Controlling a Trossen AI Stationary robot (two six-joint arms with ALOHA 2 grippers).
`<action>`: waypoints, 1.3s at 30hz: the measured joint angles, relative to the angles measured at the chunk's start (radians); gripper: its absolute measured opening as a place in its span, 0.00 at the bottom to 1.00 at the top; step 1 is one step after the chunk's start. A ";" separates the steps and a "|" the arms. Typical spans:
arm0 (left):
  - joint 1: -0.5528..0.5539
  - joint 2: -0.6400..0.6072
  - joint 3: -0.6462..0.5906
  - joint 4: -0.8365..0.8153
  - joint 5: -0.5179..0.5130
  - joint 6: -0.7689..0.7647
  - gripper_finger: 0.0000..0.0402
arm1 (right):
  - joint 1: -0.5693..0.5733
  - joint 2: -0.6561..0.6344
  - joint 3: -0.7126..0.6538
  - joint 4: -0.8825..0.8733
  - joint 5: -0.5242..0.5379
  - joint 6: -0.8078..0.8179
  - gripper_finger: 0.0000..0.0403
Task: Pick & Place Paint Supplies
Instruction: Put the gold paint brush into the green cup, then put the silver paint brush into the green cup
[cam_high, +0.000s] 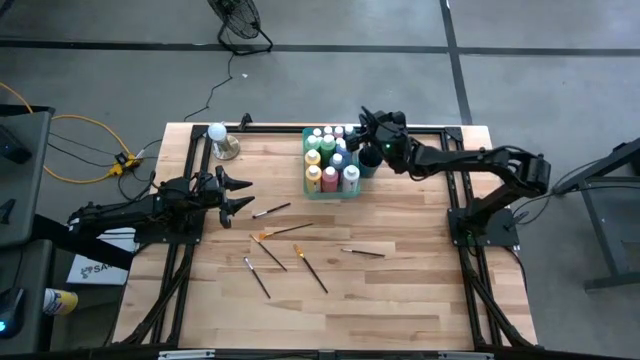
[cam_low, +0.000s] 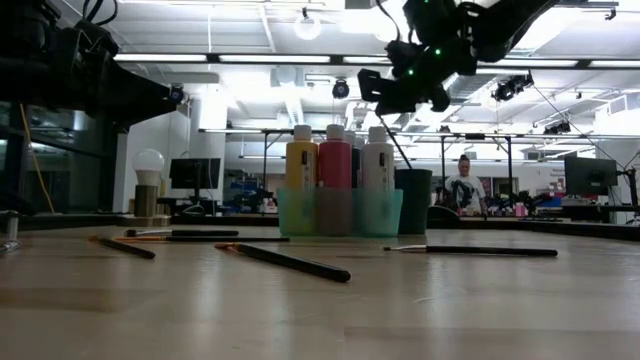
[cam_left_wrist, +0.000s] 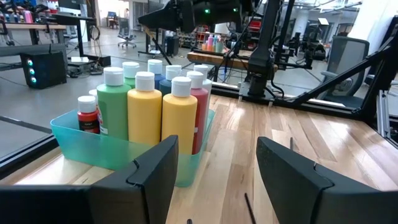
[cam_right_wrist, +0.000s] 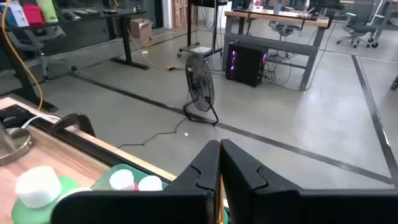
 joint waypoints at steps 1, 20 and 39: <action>0.000 0.000 0.000 0.000 0.000 0.000 0.53 | 0.000 0.004 0.000 0.004 0.002 -0.001 0.03; 0.000 0.000 0.000 0.000 0.000 0.000 0.53 | 0.121 -0.017 0.000 -0.090 0.082 -0.012 0.31; 0.000 0.000 0.000 0.000 0.000 0.000 0.53 | 0.448 -0.045 0.016 -0.671 -0.509 0.064 0.34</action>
